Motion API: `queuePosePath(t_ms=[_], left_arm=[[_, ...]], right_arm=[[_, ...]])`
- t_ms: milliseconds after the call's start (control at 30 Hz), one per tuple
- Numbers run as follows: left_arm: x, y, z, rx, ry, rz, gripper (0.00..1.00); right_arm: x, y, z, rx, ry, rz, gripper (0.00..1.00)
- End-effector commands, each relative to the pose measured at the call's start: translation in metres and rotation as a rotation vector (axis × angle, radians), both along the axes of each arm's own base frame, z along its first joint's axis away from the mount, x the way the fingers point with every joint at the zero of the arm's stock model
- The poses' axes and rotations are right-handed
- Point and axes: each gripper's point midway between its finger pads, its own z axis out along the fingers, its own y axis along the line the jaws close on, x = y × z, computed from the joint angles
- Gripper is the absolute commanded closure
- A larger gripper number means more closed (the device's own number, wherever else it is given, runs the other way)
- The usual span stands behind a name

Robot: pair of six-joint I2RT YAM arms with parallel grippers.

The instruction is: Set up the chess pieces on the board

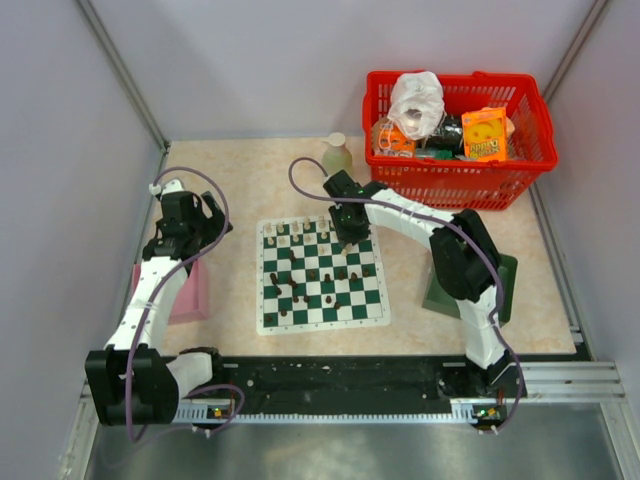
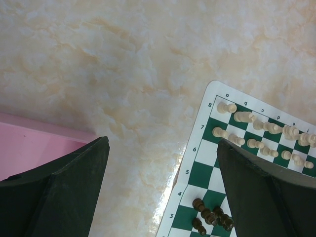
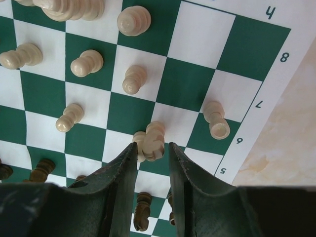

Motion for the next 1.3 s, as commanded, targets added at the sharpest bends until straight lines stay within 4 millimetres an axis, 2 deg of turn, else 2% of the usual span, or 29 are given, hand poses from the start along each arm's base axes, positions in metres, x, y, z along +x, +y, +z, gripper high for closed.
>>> queuePosePath(t_ms=[0,167,400,733,833,1133,1267], left_arm=[[0.008,0.0,0.004,-0.011,-0.039,0.001,0.04],[0.008,0.0,0.003,-0.011,-0.037,0.004,0.04],[0.009,0.001,0.003,-0.01,-0.037,0.006,0.04],[0.009,0.0,0.004,-0.011,-0.039,0.002,0.04],[0.009,-0.001,0.003,-0.014,-0.037,0.001,0.04],[0.008,0.001,0.005,-0.004,-0.036,0.003,0.04],[0.01,-0.001,0.007,-0.011,-0.041,-0.005,0.04]], right_arm=[[0.005,0.006,-0.001,0.017,-0.008,-0.001,0.69],[0.006,0.006,0.0,0.012,-0.016,0.0,0.71],[0.012,0.009,0.012,0.026,-0.047,-0.001,0.81],[0.035,0.011,0.052,0.044,-0.175,-0.035,0.81],[0.043,0.015,0.057,0.051,-0.191,-0.033,0.81],[0.068,0.01,0.064,0.034,-0.23,-0.061,0.81],[0.068,0.016,0.072,0.057,-0.217,-0.048,0.81]])
